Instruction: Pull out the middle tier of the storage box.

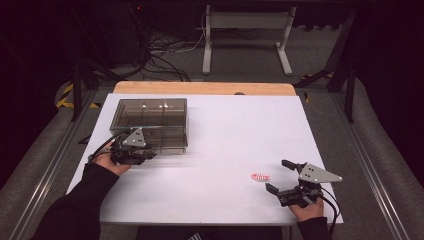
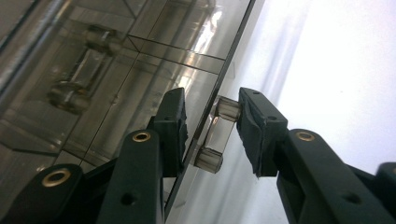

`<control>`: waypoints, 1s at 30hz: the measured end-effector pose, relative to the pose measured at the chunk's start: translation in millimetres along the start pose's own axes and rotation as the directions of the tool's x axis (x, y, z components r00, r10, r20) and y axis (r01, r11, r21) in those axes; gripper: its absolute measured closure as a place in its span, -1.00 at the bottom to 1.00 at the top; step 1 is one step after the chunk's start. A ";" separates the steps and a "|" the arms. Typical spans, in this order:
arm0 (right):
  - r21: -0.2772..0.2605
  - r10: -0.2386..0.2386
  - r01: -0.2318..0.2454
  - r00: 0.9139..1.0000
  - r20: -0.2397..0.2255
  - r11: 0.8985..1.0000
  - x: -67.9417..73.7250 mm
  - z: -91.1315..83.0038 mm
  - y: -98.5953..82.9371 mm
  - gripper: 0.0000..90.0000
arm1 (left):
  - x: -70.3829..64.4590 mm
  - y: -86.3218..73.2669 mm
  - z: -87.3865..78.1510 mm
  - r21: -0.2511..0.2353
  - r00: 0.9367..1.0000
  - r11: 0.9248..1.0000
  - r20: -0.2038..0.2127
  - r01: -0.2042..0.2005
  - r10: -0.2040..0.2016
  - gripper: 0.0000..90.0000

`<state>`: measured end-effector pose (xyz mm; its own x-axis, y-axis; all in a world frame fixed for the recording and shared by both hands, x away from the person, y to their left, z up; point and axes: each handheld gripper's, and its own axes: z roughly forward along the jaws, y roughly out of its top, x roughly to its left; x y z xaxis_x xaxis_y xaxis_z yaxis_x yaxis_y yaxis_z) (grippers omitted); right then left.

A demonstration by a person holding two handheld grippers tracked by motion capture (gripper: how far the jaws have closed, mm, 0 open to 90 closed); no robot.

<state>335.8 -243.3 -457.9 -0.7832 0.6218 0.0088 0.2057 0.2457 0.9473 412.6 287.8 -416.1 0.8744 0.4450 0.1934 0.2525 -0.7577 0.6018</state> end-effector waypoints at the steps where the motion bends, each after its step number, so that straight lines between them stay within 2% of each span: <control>1: 0.000 0.001 -0.001 1.000 0.000 1.000 0.0 0.0 0.0 -1.00 | -0.7 0.0 -0.2 0.005 1.000 1.000 0.002 0.001 -0.001 0.41; 8: -0.001 0.000 0.000 1.000 -0.001 1.000 0.0 -0.1 -0.1 -1.00 | -4.0 -2.6 -2.0 0.019 1.000 1.000 0.006 -0.003 0.003 0.42; 30: 0.002 -0.002 0.002 1.000 -0.001 1.000 0.2 0.3 0.0 -1.00 | -16.4 -8.5 -4.9 0.010 1.000 1.000 0.023 0.004 -0.004 0.43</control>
<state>335.9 -243.0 -458.0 -0.7841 0.6206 0.0068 0.2049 0.2484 0.9467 394.1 289.2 -420.6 0.8828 0.4368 0.1729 0.2601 -0.7609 0.5944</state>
